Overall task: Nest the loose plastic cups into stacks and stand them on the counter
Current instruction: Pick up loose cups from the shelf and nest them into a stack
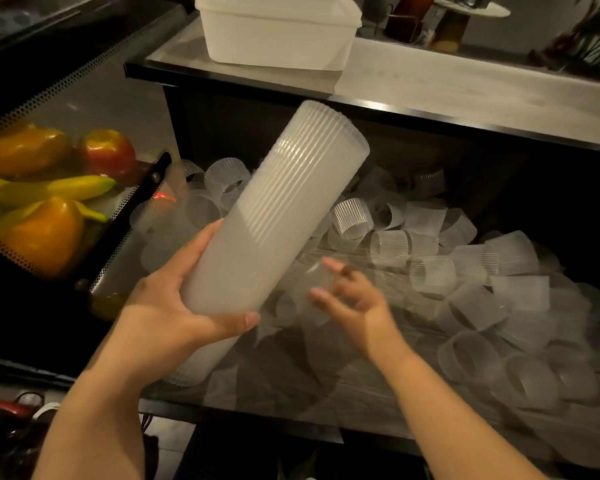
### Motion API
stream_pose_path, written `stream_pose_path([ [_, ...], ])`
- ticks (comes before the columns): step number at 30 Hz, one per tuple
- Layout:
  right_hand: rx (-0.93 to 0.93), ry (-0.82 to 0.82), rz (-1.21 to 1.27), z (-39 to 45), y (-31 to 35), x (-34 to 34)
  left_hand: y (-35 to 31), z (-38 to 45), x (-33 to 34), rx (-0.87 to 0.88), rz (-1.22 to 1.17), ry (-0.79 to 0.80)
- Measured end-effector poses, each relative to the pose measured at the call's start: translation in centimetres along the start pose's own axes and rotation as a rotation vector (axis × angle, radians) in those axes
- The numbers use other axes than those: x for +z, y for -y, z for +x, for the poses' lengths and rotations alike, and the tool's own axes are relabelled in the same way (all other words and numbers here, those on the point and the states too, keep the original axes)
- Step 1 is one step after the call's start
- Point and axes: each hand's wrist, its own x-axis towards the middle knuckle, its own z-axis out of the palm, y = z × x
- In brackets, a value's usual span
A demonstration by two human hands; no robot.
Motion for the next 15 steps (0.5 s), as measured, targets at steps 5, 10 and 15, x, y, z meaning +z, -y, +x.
stream_pose_path([
  [5, -0.067, -0.337, 0.017, 1.4, 3.8, -5.6, 0.1, 0.4, 1.2, -0.015, 0.05, 0.072],
  [10, -0.177, -0.507, 0.108, 1.5, 6.0, -7.8, 0.3, 0.3, 1.6, -0.024, 0.097, 0.109],
  [15, -0.342, -0.411, 0.469, 1.5, 10.5, -9.6, 0.2, 0.0, 1.5, -0.002, 0.113, 0.174],
])
